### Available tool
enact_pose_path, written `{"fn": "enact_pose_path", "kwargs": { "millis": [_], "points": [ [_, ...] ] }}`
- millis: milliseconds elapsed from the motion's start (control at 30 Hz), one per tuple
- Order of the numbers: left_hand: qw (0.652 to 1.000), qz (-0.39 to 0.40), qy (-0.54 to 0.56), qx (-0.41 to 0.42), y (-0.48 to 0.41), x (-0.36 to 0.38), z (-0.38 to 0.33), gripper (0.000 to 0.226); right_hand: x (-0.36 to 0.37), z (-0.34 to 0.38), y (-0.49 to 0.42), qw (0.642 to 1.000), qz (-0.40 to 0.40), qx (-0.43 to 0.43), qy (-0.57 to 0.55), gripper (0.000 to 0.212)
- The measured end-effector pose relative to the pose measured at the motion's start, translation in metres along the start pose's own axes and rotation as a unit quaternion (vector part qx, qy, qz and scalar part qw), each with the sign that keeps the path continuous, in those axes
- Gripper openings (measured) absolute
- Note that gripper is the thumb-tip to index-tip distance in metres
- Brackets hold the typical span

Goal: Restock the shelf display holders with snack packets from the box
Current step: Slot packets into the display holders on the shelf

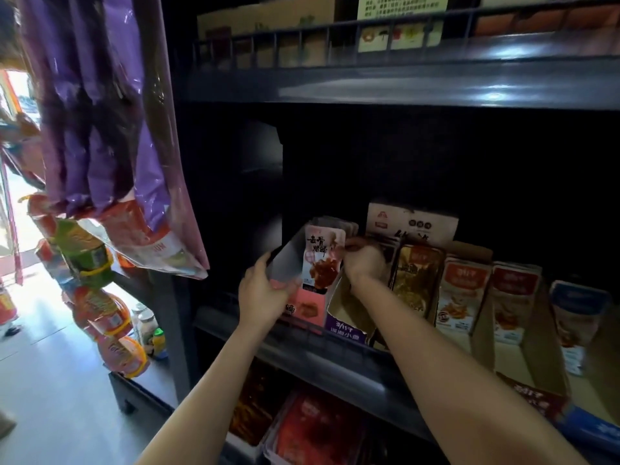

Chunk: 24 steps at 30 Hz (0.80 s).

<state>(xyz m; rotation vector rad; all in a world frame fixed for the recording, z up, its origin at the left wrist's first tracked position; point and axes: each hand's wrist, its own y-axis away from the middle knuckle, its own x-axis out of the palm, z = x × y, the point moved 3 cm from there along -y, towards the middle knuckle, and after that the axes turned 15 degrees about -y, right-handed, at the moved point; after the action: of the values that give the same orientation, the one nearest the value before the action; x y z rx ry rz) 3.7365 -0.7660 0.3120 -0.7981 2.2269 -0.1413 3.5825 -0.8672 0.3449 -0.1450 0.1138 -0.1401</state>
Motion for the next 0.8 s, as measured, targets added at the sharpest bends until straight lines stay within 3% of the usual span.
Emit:
{"fn": "enact_pose_path", "kwargs": {
  "millis": [233, 500, 600, 700, 800],
  "points": [
    [0.999, -0.004, 0.027, -0.017, -0.003, 0.004, -0.001, 0.074, -0.004, -0.001, -0.006, 0.999, 0.045, -0.004, -0.013, 0.022],
    [0.999, -0.004, 0.032, -0.025, -0.006, 0.007, 0.000, 0.071, -0.004, -0.008, -0.017, 0.991, 0.016, -0.023, 0.128, 0.038],
    [0.999, -0.008, 0.028, -0.026, -0.006, 0.007, -0.001, 0.069, -0.005, -0.008, -0.017, 0.992, -0.024, -0.028, 0.118, 0.040],
    [0.999, -0.006, 0.019, -0.032, -0.005, 0.007, -0.001, 0.069, -0.006, -0.005, -0.014, 0.992, -0.009, -0.012, 0.127, 0.039],
    [0.999, -0.005, -0.016, -0.029, -0.002, 0.005, -0.003, 0.071, -0.015, 0.004, -0.005, 0.997, 0.001, -0.055, 0.062, 0.036]
  ]
}}
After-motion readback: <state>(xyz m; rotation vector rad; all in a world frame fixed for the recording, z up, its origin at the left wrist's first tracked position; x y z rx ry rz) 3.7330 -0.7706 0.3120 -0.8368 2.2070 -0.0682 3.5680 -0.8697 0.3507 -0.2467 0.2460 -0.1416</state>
